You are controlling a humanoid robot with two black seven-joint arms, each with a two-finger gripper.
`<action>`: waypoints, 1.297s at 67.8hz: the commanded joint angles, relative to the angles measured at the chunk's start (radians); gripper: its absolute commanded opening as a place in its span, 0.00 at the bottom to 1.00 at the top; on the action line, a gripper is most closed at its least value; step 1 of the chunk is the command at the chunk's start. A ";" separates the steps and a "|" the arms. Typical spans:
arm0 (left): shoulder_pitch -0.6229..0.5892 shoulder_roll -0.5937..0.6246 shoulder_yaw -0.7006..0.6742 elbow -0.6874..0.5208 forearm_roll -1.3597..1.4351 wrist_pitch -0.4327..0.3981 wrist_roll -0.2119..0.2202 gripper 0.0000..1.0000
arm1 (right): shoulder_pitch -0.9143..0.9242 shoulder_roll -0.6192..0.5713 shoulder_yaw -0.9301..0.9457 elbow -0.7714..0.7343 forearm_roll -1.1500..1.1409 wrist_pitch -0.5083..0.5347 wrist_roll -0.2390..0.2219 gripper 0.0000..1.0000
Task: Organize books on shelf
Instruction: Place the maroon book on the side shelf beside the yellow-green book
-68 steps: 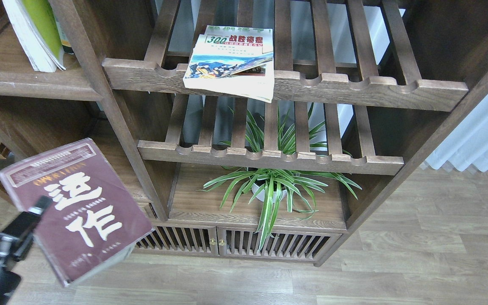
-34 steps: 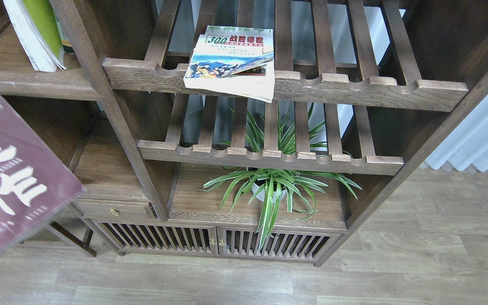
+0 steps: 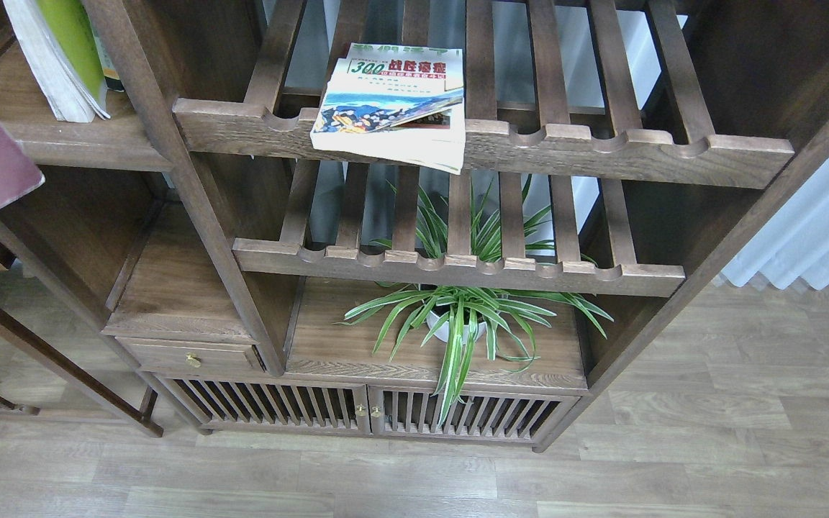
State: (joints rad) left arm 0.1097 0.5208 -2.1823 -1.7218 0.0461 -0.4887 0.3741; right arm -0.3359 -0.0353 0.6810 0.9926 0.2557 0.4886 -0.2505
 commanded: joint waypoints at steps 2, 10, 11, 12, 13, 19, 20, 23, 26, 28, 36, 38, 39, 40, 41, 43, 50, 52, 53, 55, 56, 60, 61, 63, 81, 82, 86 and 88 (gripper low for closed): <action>-0.079 0.013 0.001 0.037 0.141 0.000 0.011 0.08 | -0.002 0.000 0.000 -0.005 0.000 0.000 0.000 0.98; -0.165 0.031 0.001 0.067 0.247 0.000 0.020 0.08 | -0.002 0.000 -0.001 -0.005 0.000 0.000 0.000 0.98; -0.172 0.036 0.001 0.068 0.258 0.000 0.020 0.08 | -0.002 0.000 -0.001 -0.005 0.000 0.000 0.000 0.98; -0.183 0.044 0.001 0.071 0.270 0.000 0.022 0.08 | -0.002 0.000 -0.001 -0.005 0.000 0.000 0.000 0.98; -0.188 0.045 0.001 0.073 0.276 0.000 0.022 0.08 | -0.002 0.000 -0.001 -0.005 0.000 0.000 0.000 0.98; -0.240 0.067 0.001 0.099 0.320 0.000 0.022 0.09 | -0.005 -0.002 -0.001 -0.005 0.002 0.000 0.000 0.98; -0.252 0.071 0.001 0.105 0.328 0.000 0.022 0.09 | -0.005 -0.002 -0.001 -0.005 0.002 0.000 0.000 0.98; -0.271 0.074 0.001 0.113 0.337 0.000 0.022 0.09 | -0.005 -0.002 -0.001 -0.005 0.002 0.000 0.000 0.98; -0.295 0.081 0.013 0.123 0.350 0.000 0.023 0.09 | -0.005 -0.002 -0.001 -0.005 0.000 0.000 0.002 0.98; -0.320 0.091 0.033 0.133 0.359 0.000 0.023 0.09 | -0.005 -0.002 -0.001 -0.005 0.002 0.000 0.002 0.98; -0.406 0.130 0.099 0.169 0.403 0.000 0.023 0.09 | -0.005 -0.002 -0.001 -0.005 0.002 0.000 0.004 0.98; -0.419 0.134 0.108 0.175 0.411 0.000 0.023 0.09 | -0.005 -0.002 -0.001 -0.005 0.000 0.000 0.004 0.98; -0.435 0.136 0.116 0.182 0.420 0.000 0.025 0.09 | -0.005 -0.002 -0.003 -0.005 0.002 0.000 0.004 0.98; -0.444 0.136 0.122 0.185 0.425 0.000 0.025 0.09 | -0.005 -0.002 -0.002 -0.005 0.002 0.000 0.004 0.98; -0.455 0.136 0.128 0.189 0.431 0.000 0.025 0.09 | -0.005 -0.002 -0.003 -0.005 0.002 0.000 0.005 0.98; -0.469 0.137 0.136 0.195 0.440 0.000 0.025 0.09 | -0.005 -0.002 -0.001 -0.005 0.002 0.000 0.007 0.98; -0.547 0.139 0.211 0.214 0.475 0.000 0.040 0.10 | -0.006 -0.002 -0.001 -0.005 0.002 0.000 0.011 0.98; -0.564 0.140 0.228 0.220 0.485 0.000 0.040 0.10 | -0.006 0.000 -0.003 -0.005 0.002 0.000 0.013 0.98; -0.567 0.140 0.231 0.222 0.489 0.000 0.040 0.10 | -0.006 -0.001 -0.002 -0.005 0.002 0.000 0.011 0.98; -0.585 0.143 0.243 0.229 0.509 0.000 0.040 0.10 | -0.008 -0.001 -0.002 -0.005 0.000 0.000 0.013 0.98; -0.590 0.145 0.246 0.231 0.514 0.000 0.040 0.10 | -0.008 0.000 -0.001 -0.005 0.002 0.000 0.013 0.98; -0.620 0.159 0.269 0.251 0.544 0.000 0.040 0.10 | -0.009 -0.002 -0.002 -0.005 0.002 0.000 0.016 0.98; -0.628 0.160 0.274 0.255 0.549 0.000 0.040 0.10 | -0.009 -0.002 -0.001 -0.005 0.002 0.000 0.016 0.98; -0.643 0.165 0.286 0.266 0.557 0.000 0.040 0.10 | -0.011 -0.002 -0.001 -0.006 0.002 0.000 0.016 0.98; -0.815 0.225 0.438 0.398 0.595 0.000 0.040 0.10 | -0.014 -0.005 -0.001 -0.006 0.004 0.000 0.016 0.98; -0.823 0.226 0.447 0.403 0.595 0.000 0.040 0.10 | -0.015 -0.005 -0.001 -0.005 0.004 0.000 0.016 0.98; -0.872 0.232 0.492 0.432 0.597 0.000 0.040 0.10 | -0.014 -0.005 -0.001 -0.006 0.004 0.000 0.016 0.98; -0.897 0.234 0.512 0.447 0.597 0.000 0.040 0.10 | -0.015 -0.005 -0.001 -0.005 0.004 0.000 0.016 0.98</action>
State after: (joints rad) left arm -0.7024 0.7399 -1.7463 -1.3290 0.6386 -0.4889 0.4149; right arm -0.3503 -0.0397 0.6793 0.9868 0.2590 0.4886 -0.2347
